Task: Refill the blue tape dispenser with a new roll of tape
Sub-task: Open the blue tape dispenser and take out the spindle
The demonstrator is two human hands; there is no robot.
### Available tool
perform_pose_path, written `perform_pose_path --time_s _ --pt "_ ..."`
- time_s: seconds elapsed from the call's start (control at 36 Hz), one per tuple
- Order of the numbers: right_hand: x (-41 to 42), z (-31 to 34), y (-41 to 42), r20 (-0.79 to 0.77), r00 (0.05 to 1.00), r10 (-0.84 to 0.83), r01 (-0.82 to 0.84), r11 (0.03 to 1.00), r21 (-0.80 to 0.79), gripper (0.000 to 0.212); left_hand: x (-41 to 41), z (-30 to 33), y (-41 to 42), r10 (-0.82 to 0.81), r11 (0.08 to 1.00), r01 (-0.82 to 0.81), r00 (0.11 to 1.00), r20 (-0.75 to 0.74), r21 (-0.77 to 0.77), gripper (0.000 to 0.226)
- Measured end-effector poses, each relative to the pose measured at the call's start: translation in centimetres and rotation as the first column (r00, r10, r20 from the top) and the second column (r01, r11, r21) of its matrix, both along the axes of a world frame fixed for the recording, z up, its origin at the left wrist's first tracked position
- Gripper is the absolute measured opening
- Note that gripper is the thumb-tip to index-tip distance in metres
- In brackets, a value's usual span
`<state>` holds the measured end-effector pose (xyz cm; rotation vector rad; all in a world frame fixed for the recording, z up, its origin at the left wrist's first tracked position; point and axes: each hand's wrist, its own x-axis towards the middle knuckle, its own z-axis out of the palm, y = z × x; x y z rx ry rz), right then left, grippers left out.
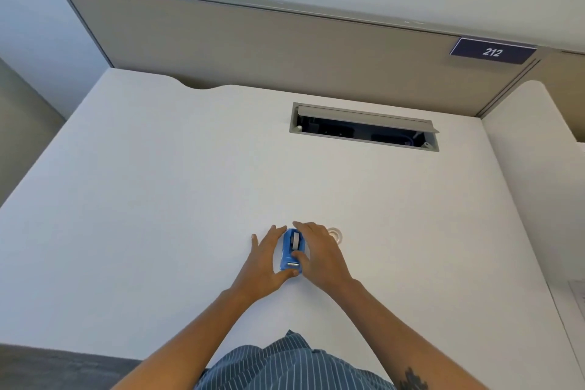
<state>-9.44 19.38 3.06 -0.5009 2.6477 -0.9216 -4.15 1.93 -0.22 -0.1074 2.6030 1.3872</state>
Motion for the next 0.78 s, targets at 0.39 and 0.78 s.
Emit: perform_pose_path --time_s 0.39,0.78 --pt "-0.6 -1.0 -0.4 0.021 1.000 -0.003 0.003 1.000 0.009 0.063 -1.2 -1.1 -0.3 -0.078 0.996 0.078 0.997 -0.008 -0.050 0.096" --pt "-0.2 -0.9 -0.4 -0.034 0.999 0.004 -0.005 1.000 -0.013 0.067 -1.0 -0.9 -0.2 -0.072 0.997 0.072 0.997 0.041 -0.005 0.093"
